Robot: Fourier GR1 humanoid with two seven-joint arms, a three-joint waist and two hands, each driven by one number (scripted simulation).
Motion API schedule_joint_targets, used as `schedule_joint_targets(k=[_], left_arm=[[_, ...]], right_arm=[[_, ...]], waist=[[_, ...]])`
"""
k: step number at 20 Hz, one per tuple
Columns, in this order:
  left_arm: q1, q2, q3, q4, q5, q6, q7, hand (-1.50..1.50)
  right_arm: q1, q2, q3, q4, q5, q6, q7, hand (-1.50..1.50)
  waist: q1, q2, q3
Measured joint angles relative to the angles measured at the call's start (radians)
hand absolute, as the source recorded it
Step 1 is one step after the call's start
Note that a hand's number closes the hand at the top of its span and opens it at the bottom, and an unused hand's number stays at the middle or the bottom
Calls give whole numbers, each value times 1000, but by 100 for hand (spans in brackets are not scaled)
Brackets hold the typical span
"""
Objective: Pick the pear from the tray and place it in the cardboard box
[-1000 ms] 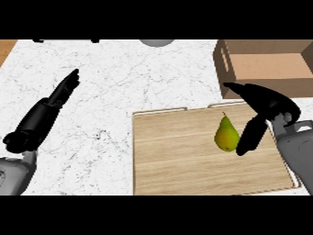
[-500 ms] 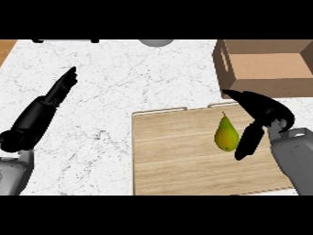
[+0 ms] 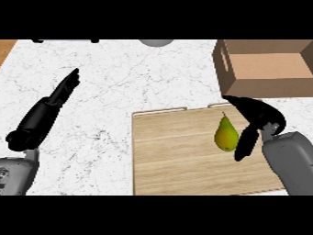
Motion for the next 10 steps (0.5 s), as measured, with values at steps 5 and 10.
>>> schedule_joint_targets(k=[5,10], left_arm=[[5,-22,17,-45,-12,-20,36,0],[13,-39,18,-53,-30,-29,41,0]], right_arm=[[8,31,-22,43,40,4,-38,-150],[14,33,-2,74,107,-47,-157,150]], waist=[[1,0,0],[-2,-6,-6]])
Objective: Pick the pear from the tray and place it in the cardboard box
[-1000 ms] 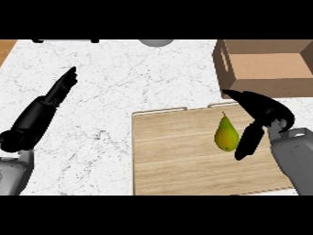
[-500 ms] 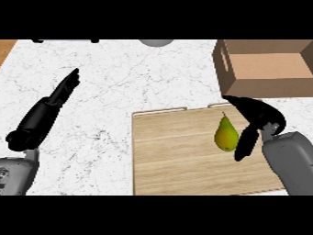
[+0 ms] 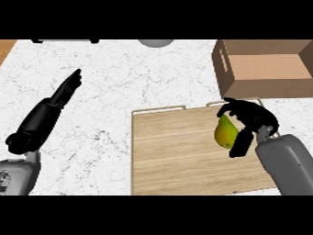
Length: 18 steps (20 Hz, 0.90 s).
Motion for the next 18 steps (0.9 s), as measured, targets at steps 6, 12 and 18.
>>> schedule_joint_targets(k=[6,12,18], left_arm=[[2,-16,9,26,-23,-4,-25,0],[1,-17,31,46,-28,-23,-50,0],[-20,-20,32,53,-26,-25,-45,0]], right_arm=[[-7,-14,16,34,102,-111,-146,150],[-10,1,30,-26,158,-167,-215,150],[-28,-56,224,-199,140,-145,-618,150]], waist=[[-1,-2,-1],[-1,3,4],[11,2,9]])
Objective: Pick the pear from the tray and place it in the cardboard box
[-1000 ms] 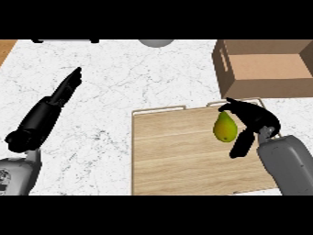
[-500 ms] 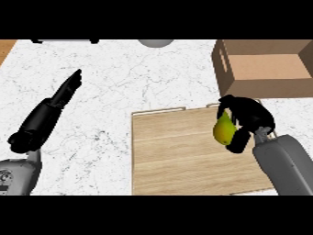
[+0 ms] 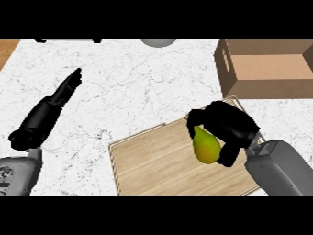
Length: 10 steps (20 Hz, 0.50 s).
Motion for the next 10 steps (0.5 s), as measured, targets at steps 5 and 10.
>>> schedule_joint_targets(k=[5,10], left_arm=[[8,2,10,1,-3,8,3,0],[26,2,13,-25,-3,8,15,0]], right_arm=[[36,-132,46,-178,-14,-80,-345,150],[128,-290,-123,-289,-124,-146,-593,150]], waist=[[-24,-3,1],[-32,-2,0]])
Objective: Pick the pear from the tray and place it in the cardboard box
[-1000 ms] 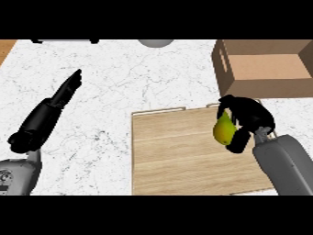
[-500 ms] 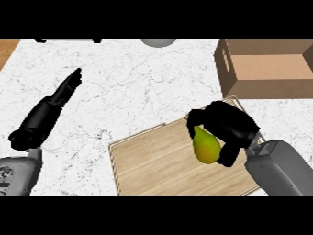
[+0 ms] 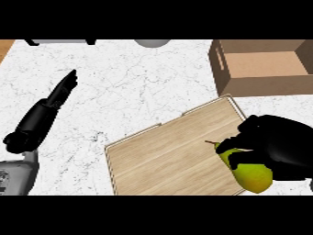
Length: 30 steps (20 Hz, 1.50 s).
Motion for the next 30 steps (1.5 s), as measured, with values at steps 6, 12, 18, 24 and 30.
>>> schedule_joint_targets(k=[6,12,18,24,30], left_arm=[[-12,-2,0,-5,-3,-5,13,0],[-31,-6,-5,1,-1,-22,15,0],[-52,-18,-12,13,-12,-26,16,0],[-57,-28,-18,-5,-13,-33,30,0],[-68,-36,-27,-9,-17,-36,23,0]], right_arm=[[25,-11,-248,41,-222,47,50,150],[-123,8,-383,228,-320,90,198,150],[-355,3,-430,540,-289,87,230,150],[-503,-41,-369,816,-121,41,136,150],[-587,-89,-263,1061,29,74,33,150]], waist=[[5,3,-2],[28,8,-3],[46,12,-3],[62,18,-2],[81,27,-1]])
